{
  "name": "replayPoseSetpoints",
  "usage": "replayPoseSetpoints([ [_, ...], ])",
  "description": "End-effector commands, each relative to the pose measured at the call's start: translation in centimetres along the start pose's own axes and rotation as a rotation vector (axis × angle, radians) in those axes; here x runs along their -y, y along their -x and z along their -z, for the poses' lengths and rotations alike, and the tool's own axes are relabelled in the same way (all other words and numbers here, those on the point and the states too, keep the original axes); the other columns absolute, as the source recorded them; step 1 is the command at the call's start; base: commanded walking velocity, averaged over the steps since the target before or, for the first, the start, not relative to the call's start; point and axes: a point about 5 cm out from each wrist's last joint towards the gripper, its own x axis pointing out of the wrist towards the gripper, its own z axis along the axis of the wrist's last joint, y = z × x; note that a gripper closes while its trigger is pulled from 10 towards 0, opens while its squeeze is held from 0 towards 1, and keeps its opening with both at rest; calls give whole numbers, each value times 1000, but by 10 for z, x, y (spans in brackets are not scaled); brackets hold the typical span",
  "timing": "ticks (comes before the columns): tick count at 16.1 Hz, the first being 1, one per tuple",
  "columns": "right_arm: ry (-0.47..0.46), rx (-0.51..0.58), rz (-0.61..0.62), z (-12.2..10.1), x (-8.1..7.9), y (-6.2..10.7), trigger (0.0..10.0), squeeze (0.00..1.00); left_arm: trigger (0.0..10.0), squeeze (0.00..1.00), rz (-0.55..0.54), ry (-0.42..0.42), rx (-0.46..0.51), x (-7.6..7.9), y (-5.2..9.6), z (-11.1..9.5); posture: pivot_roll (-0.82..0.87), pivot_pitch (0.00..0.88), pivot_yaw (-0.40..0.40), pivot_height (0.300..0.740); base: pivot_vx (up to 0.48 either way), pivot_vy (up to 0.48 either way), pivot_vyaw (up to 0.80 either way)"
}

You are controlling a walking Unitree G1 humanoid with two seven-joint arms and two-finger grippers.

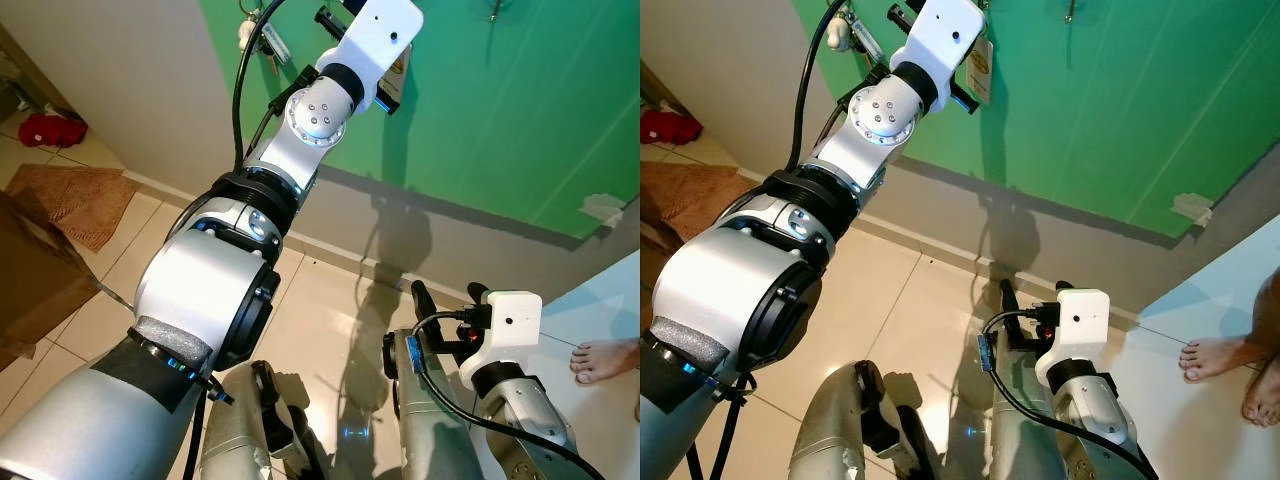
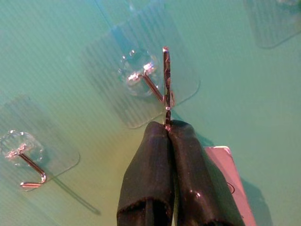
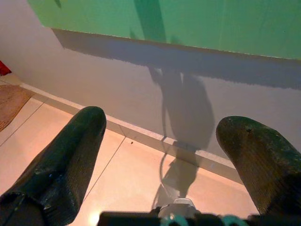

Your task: Hang keys on a hook

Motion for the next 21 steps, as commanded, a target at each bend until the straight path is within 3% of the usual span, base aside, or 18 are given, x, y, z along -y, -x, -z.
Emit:
replayPoseSetpoints([
  [1,-2,-12,-8,1,-1,2,10000,0,0,0,81,-50,17,12,-1,-3,-456,238,132,592,0,0,0],
  [8,0,-16,-12,2,-1,2,10000,0,0,0,166,-179,33,7,-1,-7,-452,239,127,592,0,0,0],
  [11,-1,-16,-10,2,0,2,10000,0,0,0,89,-95,19,-2,-1,-5,-453,237,127,592,0,0,0],
  [13,0,-18,-9,2,0,3,10000,0,0,0,-7,9,23,-12,1,-2,-455,235,125,592,0,0,0],
  [21,4,-27,-18,4,0,2,10000,0,0,0,-54,5,91,-23,1,-12,-447,222,119,592,0,0,0],
])
